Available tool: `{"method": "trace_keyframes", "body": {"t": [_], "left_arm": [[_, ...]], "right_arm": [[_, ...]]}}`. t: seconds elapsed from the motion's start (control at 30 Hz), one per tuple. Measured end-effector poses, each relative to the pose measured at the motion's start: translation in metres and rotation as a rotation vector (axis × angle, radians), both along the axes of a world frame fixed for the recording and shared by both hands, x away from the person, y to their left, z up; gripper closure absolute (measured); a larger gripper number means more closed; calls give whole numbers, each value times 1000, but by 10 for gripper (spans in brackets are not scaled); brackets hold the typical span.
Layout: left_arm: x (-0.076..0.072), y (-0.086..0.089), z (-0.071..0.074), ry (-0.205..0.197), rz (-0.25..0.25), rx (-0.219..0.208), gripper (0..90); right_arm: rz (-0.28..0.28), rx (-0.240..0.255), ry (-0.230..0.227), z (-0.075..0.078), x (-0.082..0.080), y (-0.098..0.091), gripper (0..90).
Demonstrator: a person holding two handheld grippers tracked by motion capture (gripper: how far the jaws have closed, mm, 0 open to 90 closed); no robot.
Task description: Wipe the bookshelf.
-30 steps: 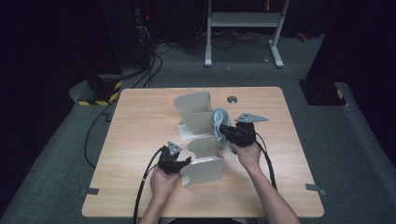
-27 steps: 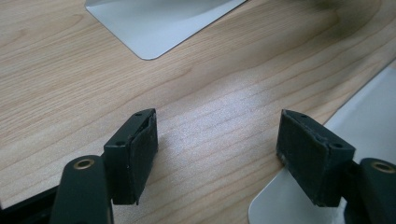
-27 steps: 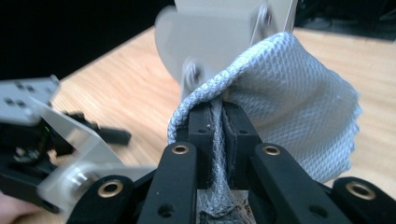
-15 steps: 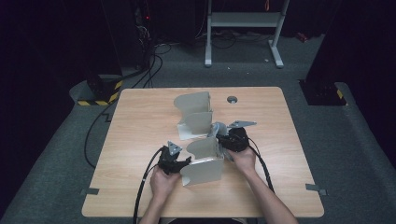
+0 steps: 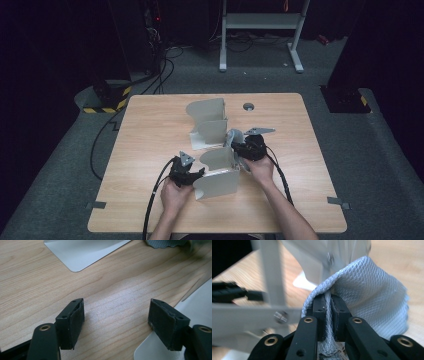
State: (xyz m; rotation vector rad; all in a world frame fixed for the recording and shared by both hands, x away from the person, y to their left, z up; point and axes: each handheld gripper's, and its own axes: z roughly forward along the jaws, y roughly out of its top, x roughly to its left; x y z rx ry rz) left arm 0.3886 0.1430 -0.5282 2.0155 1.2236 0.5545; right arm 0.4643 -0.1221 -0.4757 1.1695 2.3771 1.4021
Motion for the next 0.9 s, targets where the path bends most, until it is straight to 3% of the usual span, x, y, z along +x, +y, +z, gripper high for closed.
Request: {"method": "trace_keyframes", "body": {"t": [0.27, 0.5, 0.7, 0.9], "left_arm": [[0, 0, 0, -1, 0, 0, 296], [0, 0, 0, -1, 1, -1, 296], [0, 0, 0, 0, 0, 0, 296], [0, 0, 0, -1, 1, 0, 296]], "right_arm": [[12, 55, -121, 41, -12, -4, 838], [21, 77, -172, 60, -15, -5, 838], [10, 63, -129, 48, -6, -3, 838], [4, 11, -82, 29, 2, 2, 838]]}}
